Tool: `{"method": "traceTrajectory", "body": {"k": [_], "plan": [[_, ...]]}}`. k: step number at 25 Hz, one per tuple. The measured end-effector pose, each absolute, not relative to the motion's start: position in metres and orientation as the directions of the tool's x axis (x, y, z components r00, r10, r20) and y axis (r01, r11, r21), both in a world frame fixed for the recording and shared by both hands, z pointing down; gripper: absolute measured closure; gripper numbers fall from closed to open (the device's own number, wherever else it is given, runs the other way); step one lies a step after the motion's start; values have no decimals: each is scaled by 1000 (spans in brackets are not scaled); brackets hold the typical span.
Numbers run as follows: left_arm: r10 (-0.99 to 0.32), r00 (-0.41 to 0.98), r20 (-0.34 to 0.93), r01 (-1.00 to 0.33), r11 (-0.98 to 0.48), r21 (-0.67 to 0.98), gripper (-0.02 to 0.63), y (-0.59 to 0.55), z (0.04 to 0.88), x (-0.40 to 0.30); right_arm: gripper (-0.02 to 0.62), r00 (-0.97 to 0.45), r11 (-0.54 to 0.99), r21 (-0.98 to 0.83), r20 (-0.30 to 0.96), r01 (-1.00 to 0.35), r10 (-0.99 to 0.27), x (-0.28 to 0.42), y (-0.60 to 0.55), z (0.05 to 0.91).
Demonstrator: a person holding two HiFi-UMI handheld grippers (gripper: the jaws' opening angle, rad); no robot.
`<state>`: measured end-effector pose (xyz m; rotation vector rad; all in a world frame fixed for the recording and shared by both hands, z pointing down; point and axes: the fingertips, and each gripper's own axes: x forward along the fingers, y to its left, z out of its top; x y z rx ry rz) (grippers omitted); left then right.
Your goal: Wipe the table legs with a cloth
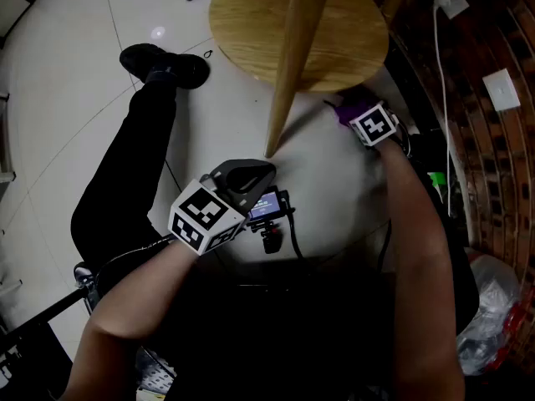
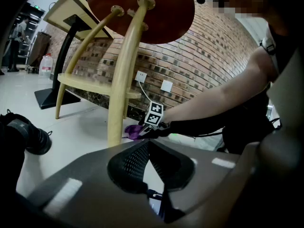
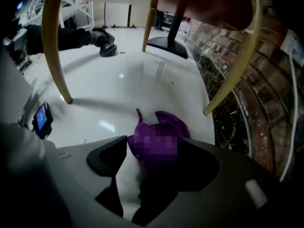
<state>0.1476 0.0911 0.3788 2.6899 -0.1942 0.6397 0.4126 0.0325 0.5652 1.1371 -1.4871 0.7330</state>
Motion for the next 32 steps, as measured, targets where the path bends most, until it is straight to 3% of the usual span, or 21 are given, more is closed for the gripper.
{"method": "traceTrajectory", "body": {"k": [2, 6, 9, 10, 13, 14, 15, 18, 22, 25, 28, 32], "plan": [[-39, 883, 468, -209, -925, 318, 594, 92, 383, 150, 219, 127, 459, 214, 969, -862, -213, 433, 26, 573], [-4, 874, 486, -170, -939, 298, 594, 98, 386, 154, 151, 269, 643, 271, 957, -716, -105, 468, 32, 596], [29, 856, 516, -130, -954, 269, 594, 108, 389, 150, 154, 322, 655, 245, 947, -714, -4, 488, 40, 609], [34, 850, 526, -122, -958, 259, 594, 110, 391, 147, 166, 315, 651, 221, 949, -726, 30, 487, 42, 609], [27, 852, 523, -124, -960, 251, 594, 108, 388, 146, 387, 302, 699, 165, 950, -696, 76, 470, 56, 605], [23, 860, 510, -125, -959, 254, 594, 108, 384, 147, 449, 302, 738, 167, 952, -654, 52, 461, 60, 608], [19, 868, 496, -125, -959, 256, 594, 106, 381, 149, 469, 291, 779, 172, 957, -603, 14, 449, 62, 612], [8, 886, 463, -127, -957, 260, 594, 102, 374, 151, 484, 189, 861, 155, 980, -484, -70, 403, 69, 606], [-29, 911, 412, -167, -938, 303, 594, 90, 367, 149, 485, 46, 857, 214, 975, -468, -219, 338, 88, 558], [-93, 935, 342, -214, -918, 334, 594, 71, 347, 150, 485, -123, 792, 222, 929, -568, -348, 297, 106, 498], [-143, 947, 289, -238, -915, 326, 594, 60, 323, 141, 483, -320, 645, 136, 780, -752, -538, 263, 107, 425], [-188, 952, 242, -260, -914, 311, 594, 47, 301, 135, 477, -360, 428, 17, 513, -904, -779, 243, 88, 339]]}}
